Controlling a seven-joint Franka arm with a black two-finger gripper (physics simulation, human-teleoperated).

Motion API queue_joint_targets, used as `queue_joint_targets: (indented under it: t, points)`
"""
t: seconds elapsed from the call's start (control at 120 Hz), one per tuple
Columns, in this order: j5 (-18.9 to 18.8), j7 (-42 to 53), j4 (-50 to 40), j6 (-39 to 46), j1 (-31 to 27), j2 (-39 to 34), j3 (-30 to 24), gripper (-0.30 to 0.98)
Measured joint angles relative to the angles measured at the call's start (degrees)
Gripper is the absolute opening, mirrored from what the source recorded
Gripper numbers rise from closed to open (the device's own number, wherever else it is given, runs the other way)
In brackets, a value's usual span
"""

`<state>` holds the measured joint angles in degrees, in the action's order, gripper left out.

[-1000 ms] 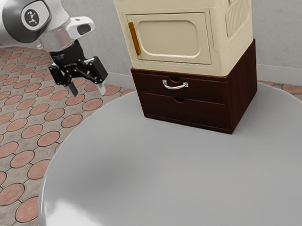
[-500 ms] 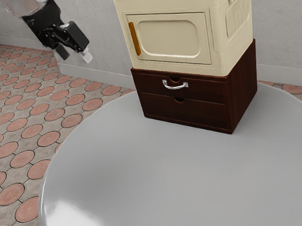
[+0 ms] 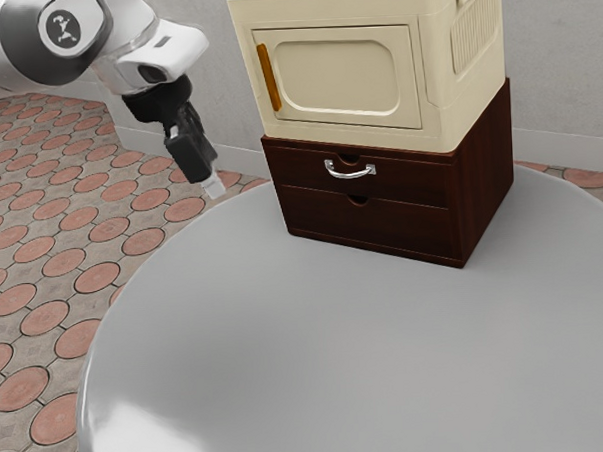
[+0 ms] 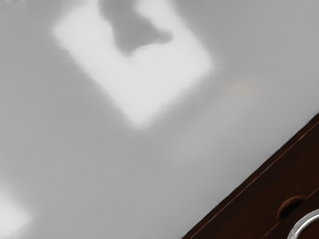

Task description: Pull the drawer handle with one arm to open the drawer

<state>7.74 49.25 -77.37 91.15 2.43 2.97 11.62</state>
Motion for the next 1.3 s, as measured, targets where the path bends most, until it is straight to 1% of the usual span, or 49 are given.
queue_joint_targets:
  t: [0.125,0.225,0.283,0.4,0.492,0.55,0.625,0.675,0.733,0.858,0.992,1.117,1.3]
  points:
    - [0.02,8.81,-7.15,9.04,-3.72,-2.52,-4.72,0.68]
    - [0.03,15.28,-10.34,14.13,-5.52,-3.90,-7.48,0.68]
    - [0.31,18.56,-11.26,16.26,-6.24,-4.04,-8.86,0.68]
    - [0.97,24.31,-11.30,20.52,-6.98,-1.55,-11.40,0.67]
    - [0.46,28.14,-11.32,24.48,-5.48,0.29,-12.69,0.66]
    - [-0.57,30.28,-11.48,26.79,-2.93,1.00,-13.37,0.66]
    - [-2.18,32.68,-11.53,29.03,0.60,1.92,-13.59,0.65]
    - [-2.92,34.11,-11.57,30.12,1.47,2.03,-13.50,0.64]
    - [-3.64,35.61,-11.60,31.08,1.20,2.00,-12.84,0.64]
    - [-4.32,38.05,-10.70,32.45,-1.21,3.38,-12.01,0.63]
    - [-5.51,39.78,-10.28,33.83,-0.85,4.36,-11.69,0.61]
    - [-5.80,39.92,-9.63,34.85,-0.74,6.27,-9.70,0.60]
    - [-5.77,38.30,-8.11,35.52,-0.85,8.51,-8.42,0.59]
